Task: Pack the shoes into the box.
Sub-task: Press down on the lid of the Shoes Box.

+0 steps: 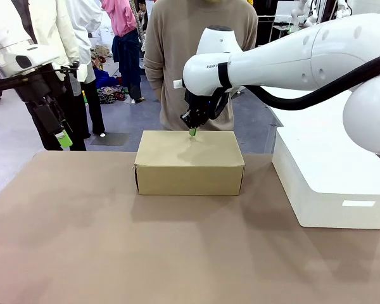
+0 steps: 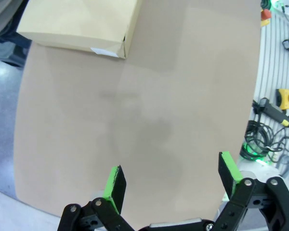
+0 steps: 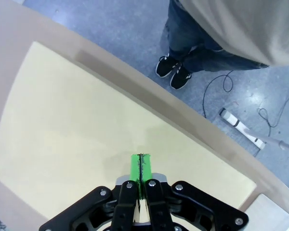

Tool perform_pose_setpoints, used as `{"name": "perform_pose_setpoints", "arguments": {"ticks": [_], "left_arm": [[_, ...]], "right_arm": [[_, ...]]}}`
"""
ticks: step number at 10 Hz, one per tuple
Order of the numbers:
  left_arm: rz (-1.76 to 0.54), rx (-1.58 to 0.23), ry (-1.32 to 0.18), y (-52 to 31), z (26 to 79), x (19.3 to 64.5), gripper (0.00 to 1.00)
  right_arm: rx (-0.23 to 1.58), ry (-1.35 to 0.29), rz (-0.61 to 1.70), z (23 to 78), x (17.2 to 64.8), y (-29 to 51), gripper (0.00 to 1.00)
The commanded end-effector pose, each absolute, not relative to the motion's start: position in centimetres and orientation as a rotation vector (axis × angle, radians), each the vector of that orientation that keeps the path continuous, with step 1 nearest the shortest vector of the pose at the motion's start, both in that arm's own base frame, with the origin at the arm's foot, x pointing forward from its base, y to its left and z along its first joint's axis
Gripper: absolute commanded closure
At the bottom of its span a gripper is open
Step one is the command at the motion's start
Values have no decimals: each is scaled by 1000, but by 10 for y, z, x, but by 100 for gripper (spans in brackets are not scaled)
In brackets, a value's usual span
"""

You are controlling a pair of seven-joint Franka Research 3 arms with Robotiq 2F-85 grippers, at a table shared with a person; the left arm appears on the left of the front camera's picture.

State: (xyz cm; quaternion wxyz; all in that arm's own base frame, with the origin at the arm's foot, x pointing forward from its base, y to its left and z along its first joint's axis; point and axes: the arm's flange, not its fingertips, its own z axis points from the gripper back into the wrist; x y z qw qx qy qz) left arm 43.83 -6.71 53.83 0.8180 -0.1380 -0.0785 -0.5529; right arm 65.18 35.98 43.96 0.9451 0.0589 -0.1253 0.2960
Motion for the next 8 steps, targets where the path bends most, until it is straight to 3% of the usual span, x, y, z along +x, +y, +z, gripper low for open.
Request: {"name": "perform_pose_setpoints", "arguments": {"ticks": [1,8], "left_arm": [[-1174,-293,-158,-65,541,438,0],[-1174,-293,-158,-65,541,438,0]], "right_arm": [[100,-252,639,479,640,362,100],[139,-215,730,514,597,337,100]]}}
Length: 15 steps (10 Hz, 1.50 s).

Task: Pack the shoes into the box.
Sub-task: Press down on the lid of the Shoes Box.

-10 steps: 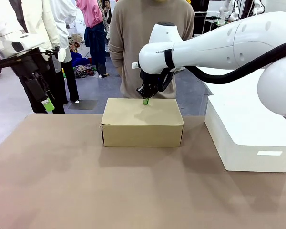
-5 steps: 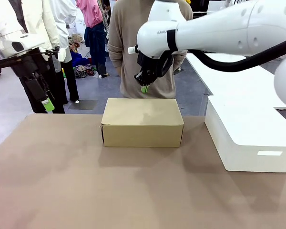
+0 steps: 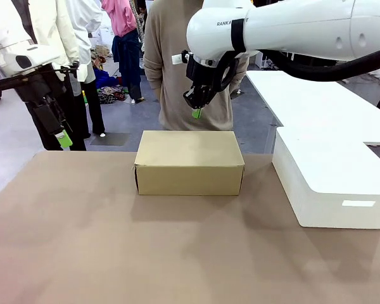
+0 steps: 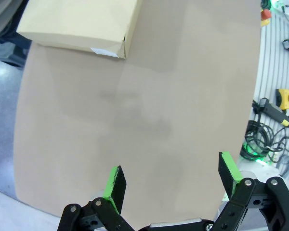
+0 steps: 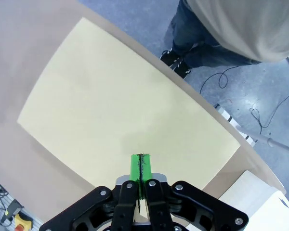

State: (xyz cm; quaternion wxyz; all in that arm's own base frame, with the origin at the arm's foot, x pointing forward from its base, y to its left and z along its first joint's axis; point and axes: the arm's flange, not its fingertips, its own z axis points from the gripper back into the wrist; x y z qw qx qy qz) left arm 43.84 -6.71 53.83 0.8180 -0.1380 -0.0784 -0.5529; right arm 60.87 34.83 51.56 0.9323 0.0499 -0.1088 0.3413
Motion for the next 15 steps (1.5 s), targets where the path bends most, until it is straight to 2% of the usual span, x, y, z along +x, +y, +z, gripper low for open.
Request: {"name": "perform_pose_setpoints", "arguments": {"ticks": [1,6,8,9,13,14,15], "left_arm": [[-1174,-293,-158,-65,541,438,0],[-1174,-293,-158,-65,541,438,0],[-1174,-293,-158,-65,541,438,0],[-1174,-293,-158,-65,541,438,0],[-1174,-293,-158,-65,541,438,0],[-1174,-293,-158,-65,541,438,0],[-1174,-293,-158,-65,541,438,0]], "right_arm": [[100,-231,689,518,611,351,100],[100,-220,698,514,609,348,100],[136,-193,745,539,574,327,100],[139,-173,799,554,543,311,95],[151,-180,767,590,453,249,15],[140,-189,745,592,433,235,0],[123,-198,725,589,415,221,0]]}}
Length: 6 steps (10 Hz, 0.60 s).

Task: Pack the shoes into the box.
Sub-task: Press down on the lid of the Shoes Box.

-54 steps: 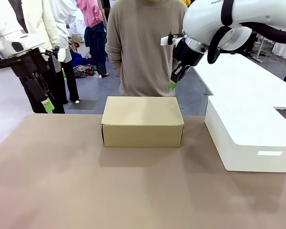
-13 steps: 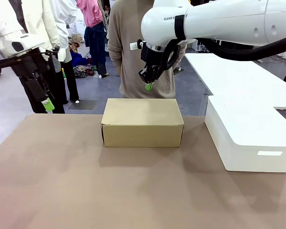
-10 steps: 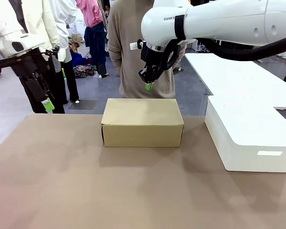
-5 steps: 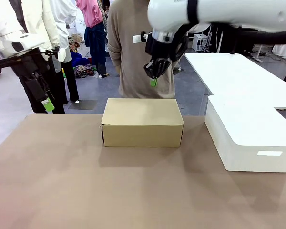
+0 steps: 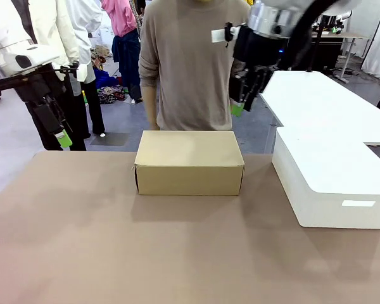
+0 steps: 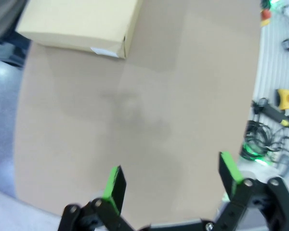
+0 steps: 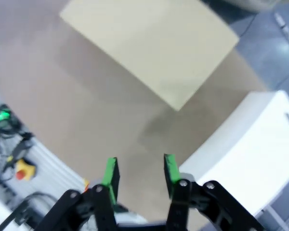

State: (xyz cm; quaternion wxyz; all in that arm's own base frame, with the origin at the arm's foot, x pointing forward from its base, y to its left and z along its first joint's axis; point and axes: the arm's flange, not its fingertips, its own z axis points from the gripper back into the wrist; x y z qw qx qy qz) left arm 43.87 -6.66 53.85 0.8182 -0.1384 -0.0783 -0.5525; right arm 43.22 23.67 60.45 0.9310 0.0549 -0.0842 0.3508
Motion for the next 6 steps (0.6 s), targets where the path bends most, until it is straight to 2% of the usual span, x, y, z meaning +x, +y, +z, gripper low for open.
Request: {"name": "perform_pose_setpoints", "arguments": {"ticks": [1,6], "left_arm": [[-1174,-293,-158,-65,541,438,0],[-1174,-293,-158,-65,541,438,0]], "right_arm": [[120,-193,746,583,398,205,0],[92,-172,838,542,383,147,0]]}}
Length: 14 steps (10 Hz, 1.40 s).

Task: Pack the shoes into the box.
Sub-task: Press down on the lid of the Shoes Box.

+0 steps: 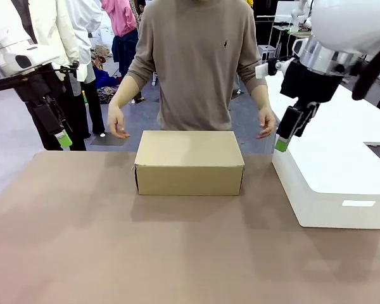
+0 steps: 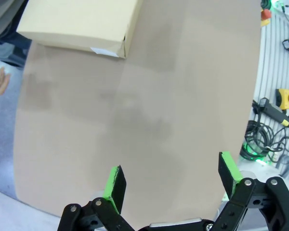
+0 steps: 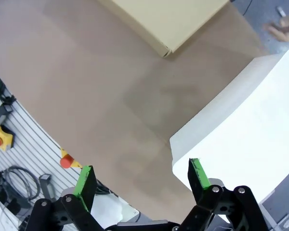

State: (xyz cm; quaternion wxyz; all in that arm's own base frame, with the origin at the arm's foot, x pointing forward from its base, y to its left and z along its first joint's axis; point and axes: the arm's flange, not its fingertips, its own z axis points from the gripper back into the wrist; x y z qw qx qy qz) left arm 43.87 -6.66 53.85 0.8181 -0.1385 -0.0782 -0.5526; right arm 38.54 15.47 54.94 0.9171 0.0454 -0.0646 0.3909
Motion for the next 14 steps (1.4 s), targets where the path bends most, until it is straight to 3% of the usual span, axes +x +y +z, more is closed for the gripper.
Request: {"name": "perform_pose_setpoints", "arguments": {"ticks": [1,14], "left_arm": [[-1174,-293,-158,-65,541,438,0],[-1174,-293,-158,-65,541,438,0]], "right_arm": [[80,-177,840,535,384,139,0],[94,-149,813,535,387,140,0]]}}
